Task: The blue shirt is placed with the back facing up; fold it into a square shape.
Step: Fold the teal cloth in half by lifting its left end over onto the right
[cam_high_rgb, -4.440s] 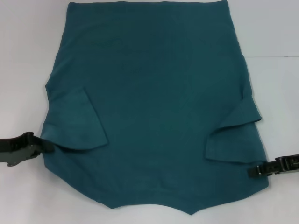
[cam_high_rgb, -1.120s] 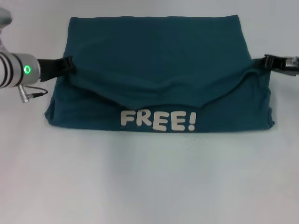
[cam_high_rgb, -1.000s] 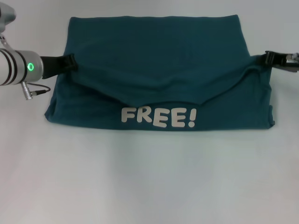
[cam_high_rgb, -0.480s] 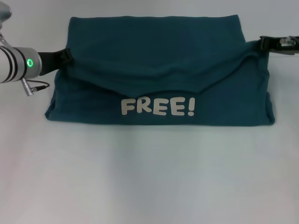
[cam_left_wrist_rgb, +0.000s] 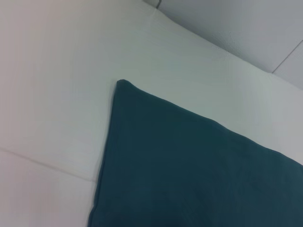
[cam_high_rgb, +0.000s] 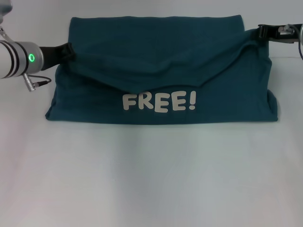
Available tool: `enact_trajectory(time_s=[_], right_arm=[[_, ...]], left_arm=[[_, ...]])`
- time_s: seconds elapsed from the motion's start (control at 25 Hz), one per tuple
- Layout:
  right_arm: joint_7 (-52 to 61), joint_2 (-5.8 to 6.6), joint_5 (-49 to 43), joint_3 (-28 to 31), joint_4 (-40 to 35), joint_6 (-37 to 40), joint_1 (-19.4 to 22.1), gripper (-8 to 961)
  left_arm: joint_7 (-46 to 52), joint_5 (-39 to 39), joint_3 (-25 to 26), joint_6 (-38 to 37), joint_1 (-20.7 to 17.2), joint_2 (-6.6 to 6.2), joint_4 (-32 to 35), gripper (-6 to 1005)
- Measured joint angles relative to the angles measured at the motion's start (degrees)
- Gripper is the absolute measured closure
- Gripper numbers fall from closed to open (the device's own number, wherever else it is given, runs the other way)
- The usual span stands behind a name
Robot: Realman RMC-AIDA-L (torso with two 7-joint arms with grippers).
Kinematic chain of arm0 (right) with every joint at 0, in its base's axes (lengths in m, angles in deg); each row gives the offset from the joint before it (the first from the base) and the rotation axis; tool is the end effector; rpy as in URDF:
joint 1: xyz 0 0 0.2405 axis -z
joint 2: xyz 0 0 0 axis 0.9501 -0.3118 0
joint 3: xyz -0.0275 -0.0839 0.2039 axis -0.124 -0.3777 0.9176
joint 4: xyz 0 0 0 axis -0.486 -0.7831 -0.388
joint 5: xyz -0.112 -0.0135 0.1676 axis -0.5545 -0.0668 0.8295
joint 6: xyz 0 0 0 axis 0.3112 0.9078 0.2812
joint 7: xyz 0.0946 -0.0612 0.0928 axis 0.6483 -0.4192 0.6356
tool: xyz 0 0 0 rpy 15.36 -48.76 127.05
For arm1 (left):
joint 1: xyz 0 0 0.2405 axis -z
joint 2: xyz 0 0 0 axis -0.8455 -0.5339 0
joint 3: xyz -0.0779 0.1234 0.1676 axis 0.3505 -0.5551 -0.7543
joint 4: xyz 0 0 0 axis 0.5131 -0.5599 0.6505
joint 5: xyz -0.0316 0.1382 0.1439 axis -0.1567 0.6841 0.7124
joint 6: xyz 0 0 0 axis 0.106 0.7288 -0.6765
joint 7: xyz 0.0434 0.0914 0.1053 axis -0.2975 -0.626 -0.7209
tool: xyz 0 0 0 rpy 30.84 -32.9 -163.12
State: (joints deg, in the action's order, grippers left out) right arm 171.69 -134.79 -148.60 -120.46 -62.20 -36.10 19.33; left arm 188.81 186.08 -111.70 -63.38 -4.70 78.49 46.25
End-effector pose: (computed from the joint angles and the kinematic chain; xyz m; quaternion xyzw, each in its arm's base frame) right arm 0.2078 0.4664 0.0731 -0.7581 0.4979 0.1536 0.3921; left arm -0.2248 0.4538 0.0418 -0.6632 -0.6009 -0.1896 0.4039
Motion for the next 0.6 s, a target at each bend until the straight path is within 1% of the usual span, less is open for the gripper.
enact_trajectory(time_s=[0.12, 0.2, 0.36, 0.44, 0.6], right_arm=[[-0.23, -0.02, 0.00, -0.51, 0.88, -0.51, -0.05, 820], [-0.25, 0.19, -0.10, -1.57, 1.64, -0.68, -0.08, 817], [-0.25, 0.39, -0.54, -4.28, 2.06, -0.93, -0.12, 811], [-0.04, 0.34, -0.86, -6.69, 2.07, -1.39, -0.23, 808], [0.31, 0.20, -1.62, -7.27, 2.12, -1.59, -0.48, 803]], left_arm=[[-0.06, 0.07, -0.45, 0.56, 0.04, 0.08, -0.10, 830], [0.02, 0.02, -2.29, 2.25, -0.21, 0.45, -0.45, 828], [0.14, -0.02, -2.67, 2.89, -0.06, 0.46, -1.28, 824], [0.16, -0.03, -2.66, 3.26, 0.00, 0.46, -1.64, 822], [0.61, -0.03, -2.38, 3.34, -0.24, 0.46, -1.75, 819]])
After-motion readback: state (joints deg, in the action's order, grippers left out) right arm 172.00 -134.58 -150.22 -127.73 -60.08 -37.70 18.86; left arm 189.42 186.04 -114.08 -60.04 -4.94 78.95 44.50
